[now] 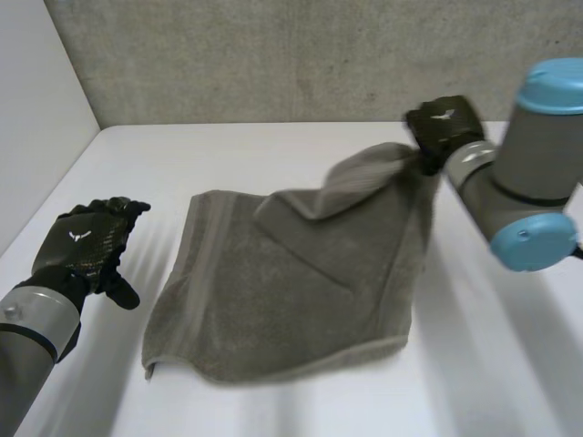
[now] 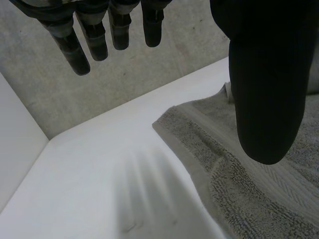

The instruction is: Fold the laundry

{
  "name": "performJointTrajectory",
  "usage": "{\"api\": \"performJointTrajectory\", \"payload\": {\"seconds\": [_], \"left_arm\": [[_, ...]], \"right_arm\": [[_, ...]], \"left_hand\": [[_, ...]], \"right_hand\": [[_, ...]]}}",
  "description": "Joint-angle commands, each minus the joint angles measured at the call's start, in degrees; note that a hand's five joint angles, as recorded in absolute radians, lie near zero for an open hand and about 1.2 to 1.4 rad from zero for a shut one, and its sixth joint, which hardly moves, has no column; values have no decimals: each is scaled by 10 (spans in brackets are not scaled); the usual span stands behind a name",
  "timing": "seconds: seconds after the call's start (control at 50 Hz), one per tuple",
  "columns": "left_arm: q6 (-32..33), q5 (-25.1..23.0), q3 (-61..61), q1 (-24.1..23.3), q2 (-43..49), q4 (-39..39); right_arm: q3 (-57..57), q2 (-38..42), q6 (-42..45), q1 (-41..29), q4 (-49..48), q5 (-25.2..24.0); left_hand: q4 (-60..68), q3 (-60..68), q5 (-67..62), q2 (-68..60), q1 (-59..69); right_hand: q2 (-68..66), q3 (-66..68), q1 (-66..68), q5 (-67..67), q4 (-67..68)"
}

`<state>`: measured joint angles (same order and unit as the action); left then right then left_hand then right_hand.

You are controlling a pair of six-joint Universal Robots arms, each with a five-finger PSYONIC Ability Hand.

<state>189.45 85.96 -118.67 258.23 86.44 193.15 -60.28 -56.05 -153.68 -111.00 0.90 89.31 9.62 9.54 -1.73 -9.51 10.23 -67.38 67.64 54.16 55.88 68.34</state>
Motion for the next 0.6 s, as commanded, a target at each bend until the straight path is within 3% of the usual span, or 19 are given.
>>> {"api": "performJointTrajectory", "payload": {"seconds": [0.02,0.04,0.06,0.08,0.1,0.12,0.3,0.4,0.6], "left_arm": [[0,-2,-2,-8,0,-1],[0,-3,-2,-17,0,-1],[0,-5,-2,-27,3,-1],[0,-5,-2,-27,3,-1],[1,-7,-2,-38,5,-1],[1,-9,-2,-48,5,-3],[7,-11,-16,-91,-7,-45],[7,-12,-35,-123,0,-90],[7,-9,-41,-145,77,-55]], "right_arm": [[-61,-8,10,73,-8,2],[-62,-8,10,73,-8,2],[-73,-9,9,74,-8,3],[-73,-9,9,74,-8,3],[-86,-13,8,75,-8,6],[-96,-18,5,75,-6,10],[-222,-98,15,72,-7,-15],[-337,-166,29,75,-15,-90],[-417,-180,31,91,-59,-123]], "left_hand": [[4,5,17,-5,-2],[4,5,17,-5,-2],[4,5,17,-5,-2],[4,5,17,-5,-2],[4,5,17,-5,-2],[11,12,10,-12,5],[72,72,-50,-73,65],[85,86,-64,-86,79],[115,116,-94,-116,109]], "right_hand": [[-126,124,258,141,117],[-126,124,258,141,117],[183,-186,-51,-168,-193],[186,-189,-54,-171,-196],[541,-543,-409,-526,-550],[574,-576,-442,-559,-583],[574,-576,-442,-559,-583],[574,-576,-442,-559,-583],[574,-576,-442,-559,-583]]}}
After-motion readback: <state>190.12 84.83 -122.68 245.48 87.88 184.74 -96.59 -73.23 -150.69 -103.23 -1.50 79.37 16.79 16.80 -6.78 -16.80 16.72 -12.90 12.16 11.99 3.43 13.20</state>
